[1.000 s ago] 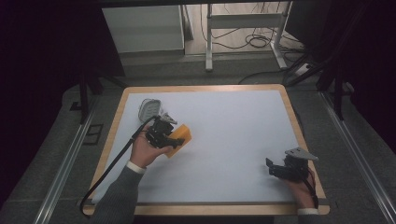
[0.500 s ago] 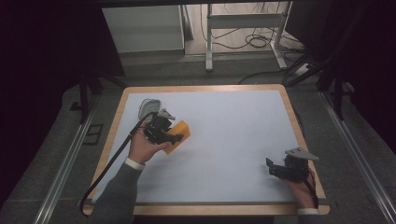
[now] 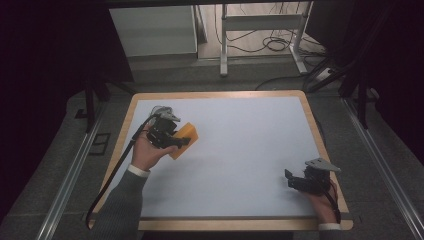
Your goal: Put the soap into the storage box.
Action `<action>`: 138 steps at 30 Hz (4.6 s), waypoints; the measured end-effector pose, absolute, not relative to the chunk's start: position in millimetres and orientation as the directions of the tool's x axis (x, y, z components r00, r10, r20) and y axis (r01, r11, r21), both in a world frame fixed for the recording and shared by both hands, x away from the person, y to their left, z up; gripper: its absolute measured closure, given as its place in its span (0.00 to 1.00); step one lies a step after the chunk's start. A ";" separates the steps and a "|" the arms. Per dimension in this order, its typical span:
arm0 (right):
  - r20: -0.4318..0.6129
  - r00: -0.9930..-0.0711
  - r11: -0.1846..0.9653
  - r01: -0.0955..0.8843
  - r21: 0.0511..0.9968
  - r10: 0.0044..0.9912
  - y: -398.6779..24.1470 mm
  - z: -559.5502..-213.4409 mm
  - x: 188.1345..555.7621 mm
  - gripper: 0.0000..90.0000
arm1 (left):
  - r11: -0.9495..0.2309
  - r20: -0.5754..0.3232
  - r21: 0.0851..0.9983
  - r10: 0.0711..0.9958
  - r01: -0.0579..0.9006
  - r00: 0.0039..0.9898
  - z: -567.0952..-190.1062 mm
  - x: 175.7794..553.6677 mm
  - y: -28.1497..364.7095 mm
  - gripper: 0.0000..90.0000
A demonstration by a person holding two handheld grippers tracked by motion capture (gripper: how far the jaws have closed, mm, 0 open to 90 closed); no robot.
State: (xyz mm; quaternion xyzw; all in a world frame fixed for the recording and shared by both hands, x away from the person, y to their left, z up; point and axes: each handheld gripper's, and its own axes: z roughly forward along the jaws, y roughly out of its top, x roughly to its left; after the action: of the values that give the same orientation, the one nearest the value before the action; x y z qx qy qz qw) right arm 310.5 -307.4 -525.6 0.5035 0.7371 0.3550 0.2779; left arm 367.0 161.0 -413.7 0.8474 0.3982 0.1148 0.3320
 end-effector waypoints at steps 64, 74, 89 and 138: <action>-0.050 -0.326 0.233 0.553 0.800 0.944 -307.6 -525.8 311.1 0.10 | -0.356 -0.086 0.652 0.842 0.669 0.532 -404.7 416.9 202.7 0.68; -0.054 -0.325 0.236 0.553 0.799 0.944 -307.2 -525.9 311.3 0.10 | -0.321 -0.111 0.650 0.857 0.689 0.504 -407.0 427.0 211.0 0.68; -0.053 -0.325 0.235 0.554 0.799 0.944 -307.2 -526.0 311.3 0.10 | -0.287 -0.127 0.636 0.877 0.716 0.464 -407.8 444.2 219.1 0.68; -0.057 -0.320 0.237 0.558 0.795 0.946 -306.7 -526.4 311.9 0.10 | -0.051 -0.234 0.595 0.944 0.802 0.233 -449.6 506.2 262.9 0.68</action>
State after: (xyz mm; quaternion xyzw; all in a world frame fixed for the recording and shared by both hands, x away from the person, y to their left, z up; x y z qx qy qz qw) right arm 311.9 -306.7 -526.4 0.5116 0.7349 0.3461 0.2799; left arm 506.2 262.9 -449.6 0.7164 0.6093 0.1104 0.3214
